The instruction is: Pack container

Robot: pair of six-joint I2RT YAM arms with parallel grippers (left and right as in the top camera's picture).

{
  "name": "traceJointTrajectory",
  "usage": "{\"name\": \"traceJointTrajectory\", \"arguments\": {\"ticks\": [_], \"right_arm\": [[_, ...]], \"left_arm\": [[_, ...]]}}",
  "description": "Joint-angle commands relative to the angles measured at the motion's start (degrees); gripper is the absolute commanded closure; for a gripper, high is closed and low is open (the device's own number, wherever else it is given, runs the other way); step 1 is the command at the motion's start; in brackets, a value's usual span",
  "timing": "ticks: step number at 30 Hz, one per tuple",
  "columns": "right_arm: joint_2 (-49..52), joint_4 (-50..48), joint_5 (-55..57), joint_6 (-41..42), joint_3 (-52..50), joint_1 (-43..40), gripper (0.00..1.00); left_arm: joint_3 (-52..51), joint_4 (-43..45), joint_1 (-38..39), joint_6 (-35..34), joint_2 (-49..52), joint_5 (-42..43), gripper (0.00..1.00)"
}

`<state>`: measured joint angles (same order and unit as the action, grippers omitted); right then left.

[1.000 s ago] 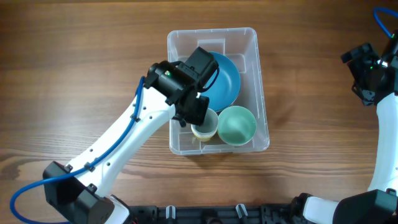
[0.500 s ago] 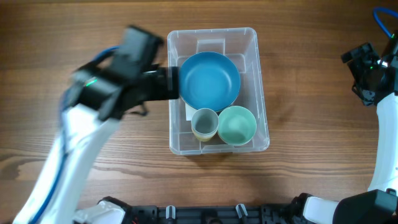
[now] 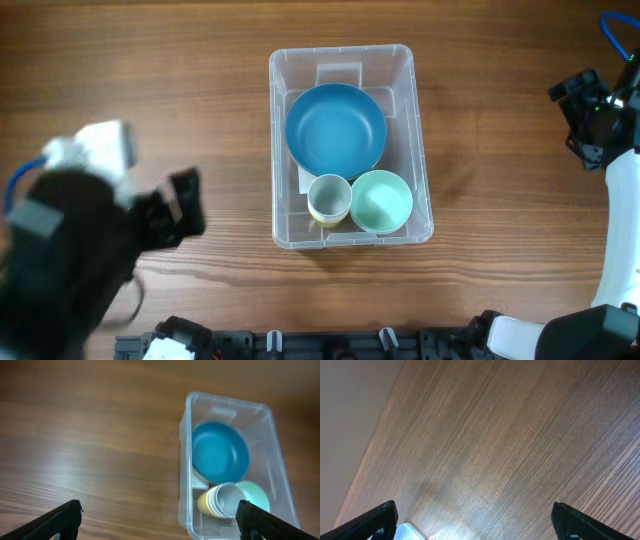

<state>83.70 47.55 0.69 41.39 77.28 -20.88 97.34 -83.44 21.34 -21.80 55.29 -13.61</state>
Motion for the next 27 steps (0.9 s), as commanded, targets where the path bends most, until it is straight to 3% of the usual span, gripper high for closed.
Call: {"name": "traceJointTrajectory", "arguments": {"ticks": [1, 6, 11, 16, 21, 27], "right_arm": [[0.7, -0.2, 0.6, 0.8, -0.1, 0.2, 0.0], [0.7, -0.2, 0.6, 0.8, -0.1, 0.2, 0.0], [0.7, -0.2, 0.6, 0.8, -0.1, 0.2, 0.0], [0.7, -0.2, 0.6, 0.8, -0.1, 0.2, 0.0], [0.7, -0.2, 0.6, 0.8, -0.1, 0.2, 0.0], [0.7, -0.2, 0.6, 0.8, -0.1, 0.2, 0.0]], "left_arm": [[-1.4, 1.2, -0.4, -0.5, -6.6, -5.5, 0.0], [-11.0, 8.3, -2.8, -0.5, -12.5, -6.5, 0.0], [-32.5, 24.8, -7.6, -0.5, -19.7, -6.3, 0.0], [-53.9, 40.8, -9.8, -0.5, -26.7, -1.1, 0.0], [-69.3, 54.8, -10.4, -0.5, -32.7, 0.1, 0.0], [-81.4, 59.1, -11.4, -1.2, -42.9, 0.1, 0.0]]}}
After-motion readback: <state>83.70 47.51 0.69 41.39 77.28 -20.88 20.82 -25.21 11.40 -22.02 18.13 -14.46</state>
